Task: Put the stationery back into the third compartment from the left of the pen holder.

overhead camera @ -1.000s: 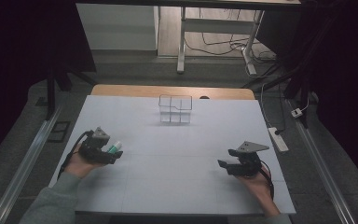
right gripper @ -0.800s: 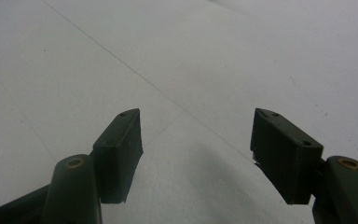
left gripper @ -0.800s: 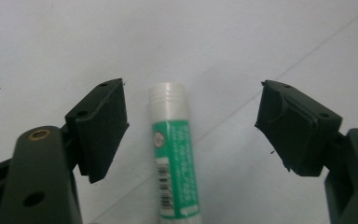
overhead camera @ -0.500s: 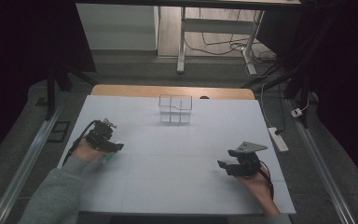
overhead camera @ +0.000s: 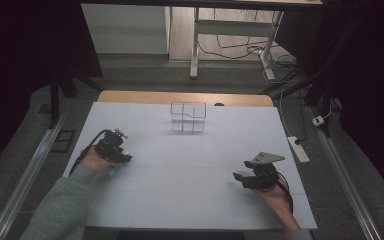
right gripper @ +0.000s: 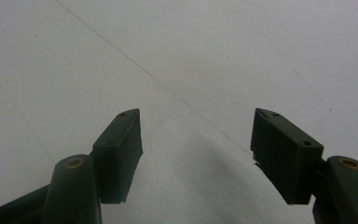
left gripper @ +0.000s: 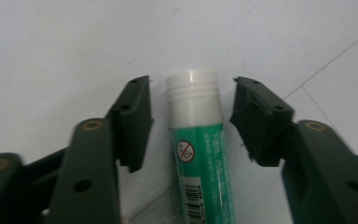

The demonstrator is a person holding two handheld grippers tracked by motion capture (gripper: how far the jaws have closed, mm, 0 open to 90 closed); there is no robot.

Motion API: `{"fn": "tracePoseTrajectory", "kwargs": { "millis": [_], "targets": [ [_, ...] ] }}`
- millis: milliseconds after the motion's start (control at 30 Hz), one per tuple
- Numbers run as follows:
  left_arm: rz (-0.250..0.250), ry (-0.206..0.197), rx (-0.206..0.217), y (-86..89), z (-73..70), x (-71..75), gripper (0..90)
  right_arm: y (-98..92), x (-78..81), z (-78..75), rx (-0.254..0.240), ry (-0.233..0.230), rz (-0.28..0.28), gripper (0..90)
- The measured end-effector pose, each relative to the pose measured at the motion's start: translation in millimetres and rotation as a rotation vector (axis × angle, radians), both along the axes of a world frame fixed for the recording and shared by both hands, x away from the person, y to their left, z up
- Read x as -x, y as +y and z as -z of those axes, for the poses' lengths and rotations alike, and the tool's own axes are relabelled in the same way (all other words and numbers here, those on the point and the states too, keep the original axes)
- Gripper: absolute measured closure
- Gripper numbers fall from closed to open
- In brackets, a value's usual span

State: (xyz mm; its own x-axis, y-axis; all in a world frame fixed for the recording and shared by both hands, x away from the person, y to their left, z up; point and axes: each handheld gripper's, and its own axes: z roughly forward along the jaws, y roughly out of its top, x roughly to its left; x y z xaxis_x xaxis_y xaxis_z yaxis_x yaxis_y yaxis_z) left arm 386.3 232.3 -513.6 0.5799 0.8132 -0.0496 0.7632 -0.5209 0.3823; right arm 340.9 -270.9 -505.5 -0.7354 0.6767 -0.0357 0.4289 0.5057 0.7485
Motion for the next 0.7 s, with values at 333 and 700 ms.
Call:
{"fn": "tracePoseTrajectory", "kwargs": {
  "millis": [333,700],
  "targets": [
    [0.012,0.014,-0.026,-3.3,1.7,0.3,64.0,0.5,0.1,-0.2,0.008,-0.005,0.002,33.4],
    [0.024,-0.071,0.049,1.8,-20.3,13.6,64.4,-0.2,-0.7,-0.2,0.0,-0.005,0.002,33.5]
  ]
}}
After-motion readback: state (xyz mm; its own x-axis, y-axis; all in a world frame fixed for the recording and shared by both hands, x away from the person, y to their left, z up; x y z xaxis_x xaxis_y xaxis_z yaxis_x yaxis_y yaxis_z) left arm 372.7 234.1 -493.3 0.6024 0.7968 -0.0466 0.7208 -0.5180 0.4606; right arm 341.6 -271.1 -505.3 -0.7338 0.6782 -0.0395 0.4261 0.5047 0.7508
